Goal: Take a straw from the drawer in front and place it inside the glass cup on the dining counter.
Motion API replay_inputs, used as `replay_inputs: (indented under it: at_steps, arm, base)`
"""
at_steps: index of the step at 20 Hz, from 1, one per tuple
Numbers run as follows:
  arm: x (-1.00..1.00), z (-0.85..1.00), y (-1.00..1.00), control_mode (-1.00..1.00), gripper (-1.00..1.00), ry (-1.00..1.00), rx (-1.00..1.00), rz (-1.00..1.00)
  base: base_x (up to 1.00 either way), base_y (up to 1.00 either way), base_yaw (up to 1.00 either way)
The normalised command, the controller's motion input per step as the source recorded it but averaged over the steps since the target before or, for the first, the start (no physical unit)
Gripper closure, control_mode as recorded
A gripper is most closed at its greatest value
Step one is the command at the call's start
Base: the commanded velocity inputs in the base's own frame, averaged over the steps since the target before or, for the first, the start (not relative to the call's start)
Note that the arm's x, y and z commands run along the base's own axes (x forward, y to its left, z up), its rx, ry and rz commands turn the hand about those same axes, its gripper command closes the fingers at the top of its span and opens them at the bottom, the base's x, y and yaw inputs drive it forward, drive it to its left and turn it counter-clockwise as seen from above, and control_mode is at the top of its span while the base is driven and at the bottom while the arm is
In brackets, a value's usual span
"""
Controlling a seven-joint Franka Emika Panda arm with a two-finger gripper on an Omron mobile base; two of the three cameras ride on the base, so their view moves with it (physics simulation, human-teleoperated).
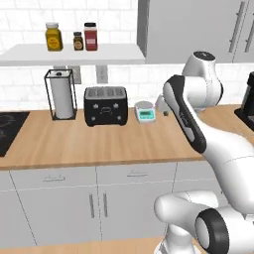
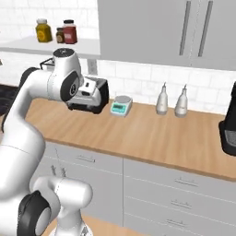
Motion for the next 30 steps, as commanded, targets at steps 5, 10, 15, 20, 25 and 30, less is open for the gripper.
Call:
replay_inputs:
  at_steps: [5, 10, 15, 20, 25, 30]
  arm:
    - [0.00, 0.00, 0.00, 1.00, -1.00, 0.00, 0.00, 0.00]
    - [0.00, 0.00, 0.00, 1.00, -1.00, 0.00, 0.00, 0.00]
    - [0.00, 0.00, 0.00, 1.00, -1.00, 0.00, 0.00, 0.00]
    - [0.00, 0.00, 0.00, 1.00, -1.00, 0.00, 0.00, 0.00]
    - [0.00, 0.00, 0.00, 1.00, -1.00, 0.00, 0.00, 0.00]
    - [0.00, 0.00, 0.00, 1.00, -1.00, 0.00, 0.00, 0.00]
  base:
    - [0.08, -0.78, 0.56]
    - [0.08, -0.70, 0.61]
    - [0.00, -0.62, 0.61]
    - [0.00, -0.58, 0.51]
    - [-0.08, -0.53, 0.32]
    - [-0.26, -0.49, 0.22]
